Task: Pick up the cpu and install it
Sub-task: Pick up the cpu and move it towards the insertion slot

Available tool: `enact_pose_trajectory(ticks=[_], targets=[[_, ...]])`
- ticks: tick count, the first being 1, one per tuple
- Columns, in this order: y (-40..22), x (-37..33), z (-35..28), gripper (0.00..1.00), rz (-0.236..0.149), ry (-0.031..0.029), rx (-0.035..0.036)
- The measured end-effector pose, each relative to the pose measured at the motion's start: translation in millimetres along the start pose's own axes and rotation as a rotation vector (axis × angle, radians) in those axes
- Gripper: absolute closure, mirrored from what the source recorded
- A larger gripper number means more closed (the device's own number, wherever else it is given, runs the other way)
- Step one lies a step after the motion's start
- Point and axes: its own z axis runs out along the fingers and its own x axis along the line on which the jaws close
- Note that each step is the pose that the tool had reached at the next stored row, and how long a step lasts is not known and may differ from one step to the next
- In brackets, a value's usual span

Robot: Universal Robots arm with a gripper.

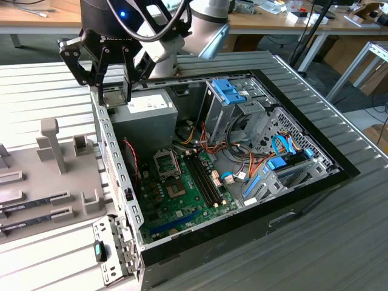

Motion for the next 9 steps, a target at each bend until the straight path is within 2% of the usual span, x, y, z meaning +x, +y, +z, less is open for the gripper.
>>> enact_pose_trajectory(ticks=[9], targets=[[-4.1,-11.5,1.5,0.53,0.000,0.0000,0.0000]])
